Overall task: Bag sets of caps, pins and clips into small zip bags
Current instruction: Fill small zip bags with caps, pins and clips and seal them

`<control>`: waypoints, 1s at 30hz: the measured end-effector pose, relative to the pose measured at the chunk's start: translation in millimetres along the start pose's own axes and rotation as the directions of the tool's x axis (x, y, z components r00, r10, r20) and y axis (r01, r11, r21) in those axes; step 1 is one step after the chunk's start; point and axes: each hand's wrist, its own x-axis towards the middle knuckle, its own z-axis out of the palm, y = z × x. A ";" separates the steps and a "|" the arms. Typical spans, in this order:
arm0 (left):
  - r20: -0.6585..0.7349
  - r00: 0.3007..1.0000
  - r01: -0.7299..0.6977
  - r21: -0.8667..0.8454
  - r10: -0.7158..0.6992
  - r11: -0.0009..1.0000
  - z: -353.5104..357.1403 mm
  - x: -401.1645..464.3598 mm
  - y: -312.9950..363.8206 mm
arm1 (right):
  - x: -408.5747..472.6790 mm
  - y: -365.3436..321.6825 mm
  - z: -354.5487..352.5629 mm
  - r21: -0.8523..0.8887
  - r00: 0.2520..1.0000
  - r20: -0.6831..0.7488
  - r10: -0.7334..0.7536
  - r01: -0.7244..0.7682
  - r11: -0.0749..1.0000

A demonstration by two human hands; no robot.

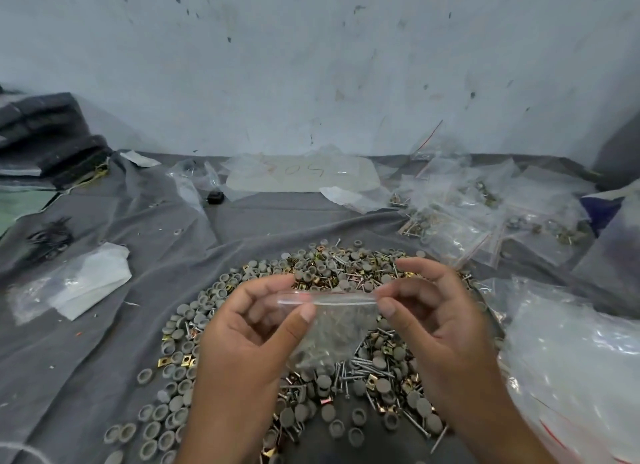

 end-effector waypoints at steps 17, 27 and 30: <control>-0.020 0.999 0.041 0.107 -0.039 0.993 3.4 -0.1 -0.6 | -0.7 13.2 2.4 0.011 0.988 0.070 0.135 -0.137 0.991; -0.017 0.999 0.036 0.175 -0.033 0.984 7.1 -1.5 -1.6 | -1.7 16.9 4.2 -0.033 0.982 0.114 0.153 -0.150 0.988; 0.009 0.999 0.040 0.174 -0.042 0.984 6.5 -2.0 -1.2 | -2.6 16.0 6.1 -0.012 0.985 0.109 0.131 -0.131 0.991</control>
